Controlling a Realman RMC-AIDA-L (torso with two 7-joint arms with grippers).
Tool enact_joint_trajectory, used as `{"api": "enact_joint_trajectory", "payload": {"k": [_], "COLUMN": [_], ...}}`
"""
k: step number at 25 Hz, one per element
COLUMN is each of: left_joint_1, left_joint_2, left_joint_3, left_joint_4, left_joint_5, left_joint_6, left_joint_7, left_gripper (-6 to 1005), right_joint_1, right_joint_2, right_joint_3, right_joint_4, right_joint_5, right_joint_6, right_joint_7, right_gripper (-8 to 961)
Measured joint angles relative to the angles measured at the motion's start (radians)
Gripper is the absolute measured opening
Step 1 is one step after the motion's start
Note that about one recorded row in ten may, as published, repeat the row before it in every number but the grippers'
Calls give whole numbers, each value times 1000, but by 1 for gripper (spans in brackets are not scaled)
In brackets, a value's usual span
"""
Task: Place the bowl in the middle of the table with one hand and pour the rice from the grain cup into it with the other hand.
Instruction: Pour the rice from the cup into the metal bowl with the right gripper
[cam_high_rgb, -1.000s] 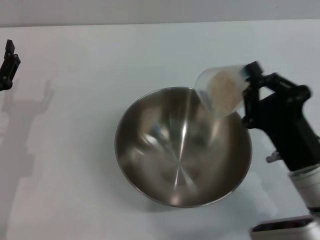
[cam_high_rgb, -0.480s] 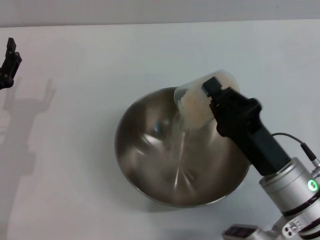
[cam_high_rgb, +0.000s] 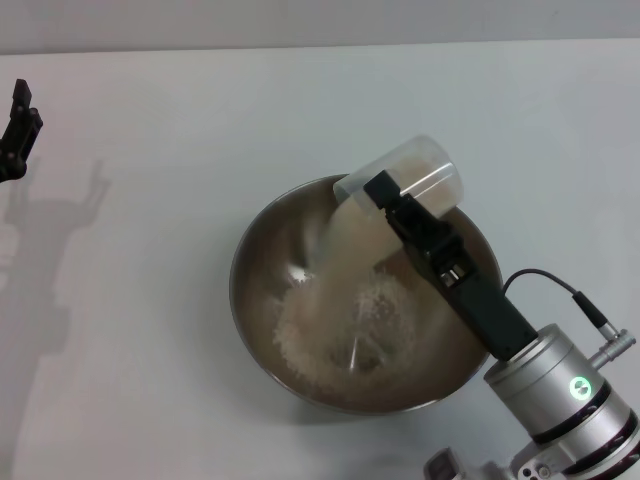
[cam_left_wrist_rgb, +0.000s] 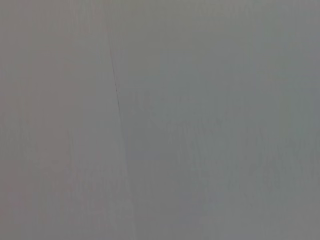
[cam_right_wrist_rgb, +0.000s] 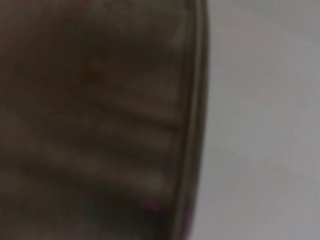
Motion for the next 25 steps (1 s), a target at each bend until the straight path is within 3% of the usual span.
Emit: {"api": "enact_joint_trajectory", "payload": {"k": [25], "left_joint_1": [11], "left_joint_2": [0], "left_joint_3": [0], "left_joint_4": [0], "left_joint_5": [0], "left_joint_6": [4], "left_joint_7": [0], "left_gripper": [827], "right_joint_1": [-22], "right_joint_2": [0], "right_joint_3": [4], "right_joint_4": [48], "right_joint_5": [-54], "right_joint_6": [77], "right_joint_7": [-416], "right_gripper": [15]}}
